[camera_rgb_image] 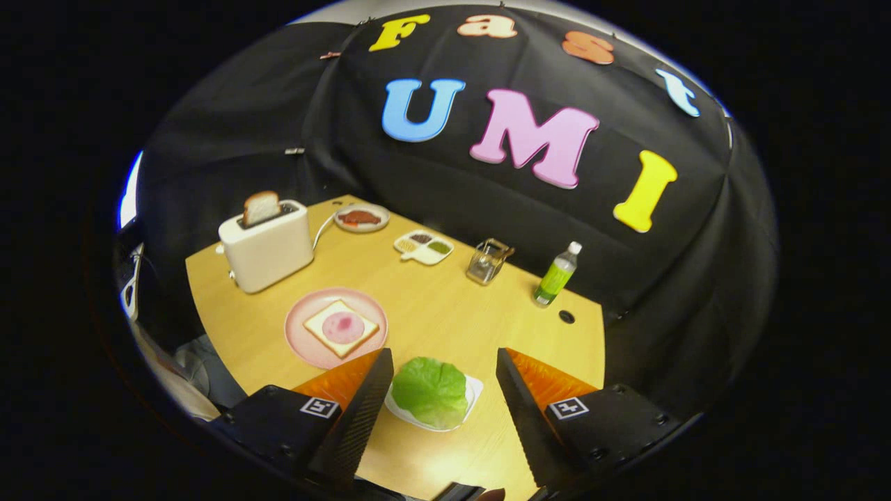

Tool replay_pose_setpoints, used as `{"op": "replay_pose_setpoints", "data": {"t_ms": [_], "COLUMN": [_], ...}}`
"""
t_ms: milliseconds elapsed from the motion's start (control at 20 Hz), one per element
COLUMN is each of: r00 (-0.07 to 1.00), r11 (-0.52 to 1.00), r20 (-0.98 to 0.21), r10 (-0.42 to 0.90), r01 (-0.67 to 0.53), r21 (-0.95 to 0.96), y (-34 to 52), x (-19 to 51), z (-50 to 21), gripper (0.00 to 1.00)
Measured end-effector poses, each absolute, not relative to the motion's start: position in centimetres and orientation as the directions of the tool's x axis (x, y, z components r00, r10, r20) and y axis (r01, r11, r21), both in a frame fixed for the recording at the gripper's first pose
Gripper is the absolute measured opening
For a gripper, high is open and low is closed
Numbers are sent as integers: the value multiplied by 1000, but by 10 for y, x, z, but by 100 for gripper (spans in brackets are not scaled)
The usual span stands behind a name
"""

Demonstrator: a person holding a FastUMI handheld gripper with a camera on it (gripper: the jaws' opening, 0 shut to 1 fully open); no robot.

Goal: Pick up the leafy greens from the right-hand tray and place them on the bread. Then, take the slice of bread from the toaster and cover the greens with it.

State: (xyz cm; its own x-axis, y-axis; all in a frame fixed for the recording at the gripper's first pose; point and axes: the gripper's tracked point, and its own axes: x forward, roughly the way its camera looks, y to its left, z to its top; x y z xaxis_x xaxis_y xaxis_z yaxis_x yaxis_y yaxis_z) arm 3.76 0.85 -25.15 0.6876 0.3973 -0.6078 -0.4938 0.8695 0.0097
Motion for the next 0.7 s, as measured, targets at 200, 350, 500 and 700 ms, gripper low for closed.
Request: {"op": "replay_pose_setpoints", "data": {"t_ms": [200, 350, 500, 700], "r00": [551, 451, 359, 272], "r11": [830, 783, 748, 729], "r20": [-720, -776, -815, -854], "r10": [422, 441, 454, 444], "r01": [-553, -616, -651, -664], "r21": [63, 87, 130, 167], "y": [11, 19, 26, 32], "x": [54, 55, 58, 57], "z": [-325, -368, -404, -439], "gripper": [89, 88, 84, 76]}}
